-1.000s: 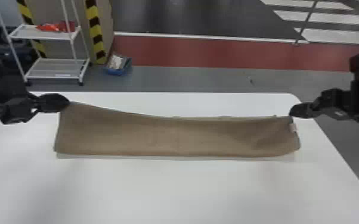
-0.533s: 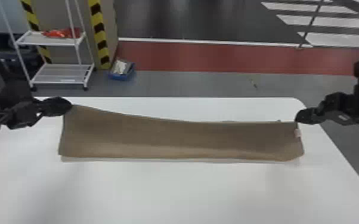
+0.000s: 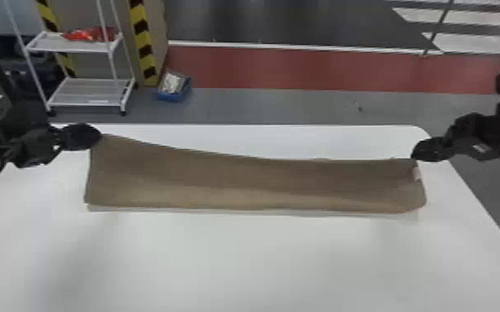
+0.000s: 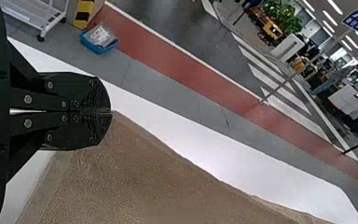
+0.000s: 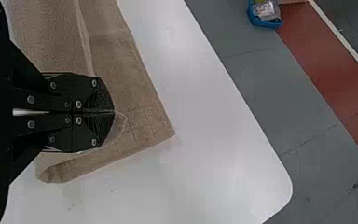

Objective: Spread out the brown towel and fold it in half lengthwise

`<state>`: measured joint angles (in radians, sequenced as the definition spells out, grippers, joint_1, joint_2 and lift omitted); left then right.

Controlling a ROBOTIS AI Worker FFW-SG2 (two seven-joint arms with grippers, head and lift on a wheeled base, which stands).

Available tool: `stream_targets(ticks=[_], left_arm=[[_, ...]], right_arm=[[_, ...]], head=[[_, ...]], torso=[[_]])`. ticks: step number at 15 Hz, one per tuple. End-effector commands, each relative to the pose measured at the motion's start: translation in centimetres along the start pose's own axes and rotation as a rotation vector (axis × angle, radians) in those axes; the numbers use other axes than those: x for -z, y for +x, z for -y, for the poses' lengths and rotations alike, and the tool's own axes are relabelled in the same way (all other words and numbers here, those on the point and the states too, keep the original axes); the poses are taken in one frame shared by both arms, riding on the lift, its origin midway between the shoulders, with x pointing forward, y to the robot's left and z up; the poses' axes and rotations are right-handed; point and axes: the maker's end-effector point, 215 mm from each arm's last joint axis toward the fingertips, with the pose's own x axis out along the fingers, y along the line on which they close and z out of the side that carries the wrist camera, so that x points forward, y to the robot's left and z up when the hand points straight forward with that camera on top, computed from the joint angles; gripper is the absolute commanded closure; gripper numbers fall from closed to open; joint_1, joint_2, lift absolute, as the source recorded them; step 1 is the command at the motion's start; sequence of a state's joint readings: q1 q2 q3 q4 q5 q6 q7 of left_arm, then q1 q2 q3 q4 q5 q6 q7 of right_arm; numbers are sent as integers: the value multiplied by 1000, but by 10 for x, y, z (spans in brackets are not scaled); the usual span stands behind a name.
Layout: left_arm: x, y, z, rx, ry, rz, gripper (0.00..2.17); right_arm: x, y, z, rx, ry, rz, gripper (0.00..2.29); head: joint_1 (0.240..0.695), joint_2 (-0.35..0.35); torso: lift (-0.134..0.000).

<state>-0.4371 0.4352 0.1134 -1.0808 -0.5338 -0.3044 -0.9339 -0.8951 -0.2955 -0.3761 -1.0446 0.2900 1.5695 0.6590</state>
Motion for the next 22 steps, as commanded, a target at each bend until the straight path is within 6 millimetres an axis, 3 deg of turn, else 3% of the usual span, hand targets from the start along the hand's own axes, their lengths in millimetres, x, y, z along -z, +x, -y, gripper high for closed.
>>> stream_targets(ticks=[1, 3, 5, 8, 9, 12, 14, 16, 18, 22], left_arm=[[-2, 1, 1, 1, -4, 6, 1409], [-4, 3, 2, -4, -3, 11, 1406], [-5, 8, 5, -11, -1, 11, 1379], [-6, 12, 6, -57, -13, 21, 329], [-5, 13, 4, -80, -16, 22, 70], [-3, 9, -4, -109, -20, 21, 36], [-2, 0, -10, -125, -25, 28, 39], [9, -21, -12, -148, -39, 32, 43], [11, -32, -3, -127, -67, 55, 83], [39, -44, 26, 1, -321, 10, 265]], right_arm=[[-11, -5, 0, 0, 3, 27, 1362], [-18, -3, 1, 22, -28, 46, 1362], [-23, 15, -4, 50, -108, 74, 1251], [-26, 38, 7, 141, -204, 92, 336], [-27, 45, 6, 144, -228, 97, 73], [-18, 51, 10, 143, -220, 85, 46], [2, 47, 10, 120, -212, 70, 60], [37, 47, 14, 114, -222, 34, 73], [64, 45, 24, 132, -247, 23, 83], [91, 29, 39, 122, -213, 29, 87]], head=[[666, -62], [661, -65], [655, -74], [655, -75], [657, -76], [661, -73], [663, -68], [668, -59], [687, -38], [695, -28]], torso=[[-124], [-124], [-124], [-124], [-124], [-124], [-124], [-124], [-124], [-124]])
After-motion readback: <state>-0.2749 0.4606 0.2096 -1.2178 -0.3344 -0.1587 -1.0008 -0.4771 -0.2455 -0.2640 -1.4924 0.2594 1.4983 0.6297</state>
